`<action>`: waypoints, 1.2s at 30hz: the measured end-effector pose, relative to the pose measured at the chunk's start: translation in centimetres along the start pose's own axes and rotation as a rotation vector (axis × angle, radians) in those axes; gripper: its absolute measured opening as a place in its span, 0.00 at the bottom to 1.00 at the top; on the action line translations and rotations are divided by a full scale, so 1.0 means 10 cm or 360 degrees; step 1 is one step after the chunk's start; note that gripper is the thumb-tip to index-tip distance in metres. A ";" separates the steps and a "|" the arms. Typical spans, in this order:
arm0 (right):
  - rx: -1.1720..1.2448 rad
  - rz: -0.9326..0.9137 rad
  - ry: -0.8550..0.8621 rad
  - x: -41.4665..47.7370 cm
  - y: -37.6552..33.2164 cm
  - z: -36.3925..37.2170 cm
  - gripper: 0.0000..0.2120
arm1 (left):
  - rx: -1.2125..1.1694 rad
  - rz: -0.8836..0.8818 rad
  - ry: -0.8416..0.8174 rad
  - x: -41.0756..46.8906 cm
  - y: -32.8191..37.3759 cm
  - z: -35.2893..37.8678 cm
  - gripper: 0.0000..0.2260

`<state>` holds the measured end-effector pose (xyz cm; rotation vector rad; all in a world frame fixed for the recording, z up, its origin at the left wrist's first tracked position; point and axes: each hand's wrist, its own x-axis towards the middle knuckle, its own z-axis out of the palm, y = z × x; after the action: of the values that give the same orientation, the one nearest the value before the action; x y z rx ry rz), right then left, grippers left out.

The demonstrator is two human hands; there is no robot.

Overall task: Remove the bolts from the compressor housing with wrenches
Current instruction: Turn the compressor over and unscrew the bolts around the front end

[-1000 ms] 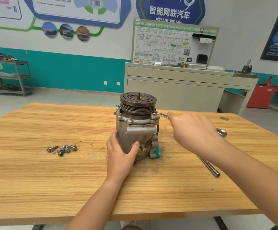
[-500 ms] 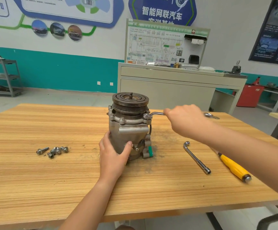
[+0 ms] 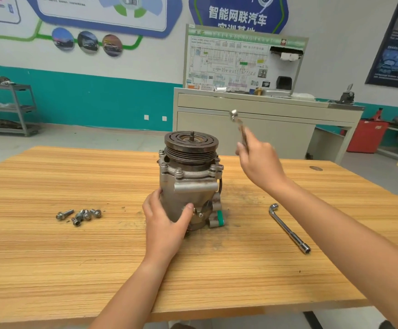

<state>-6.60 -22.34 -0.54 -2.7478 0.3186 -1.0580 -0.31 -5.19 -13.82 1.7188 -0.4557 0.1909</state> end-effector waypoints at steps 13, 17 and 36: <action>-0.1067 -0.0225 -0.0512 -0.41 -0.26 -0.41 0.19 | 0.0035 0.0027 0.0016 0.00 0.00 0.01 0.34; -0.1367 -0.0366 -0.0598 -0.38 -0.48 -0.47 0.22 | 0.0044 0.0031 0.0021 -0.01 0.00 0.01 0.34; -0.0938 -0.0389 -0.0344 0.28 0.13 0.32 0.14 | 0.0015 -0.0014 -0.0019 -0.01 0.02 -0.01 0.34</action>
<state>-2.61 -24.03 -1.37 -3.4691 0.3055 -0.7953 -0.52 -5.14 -13.65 1.7318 -0.4565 0.1764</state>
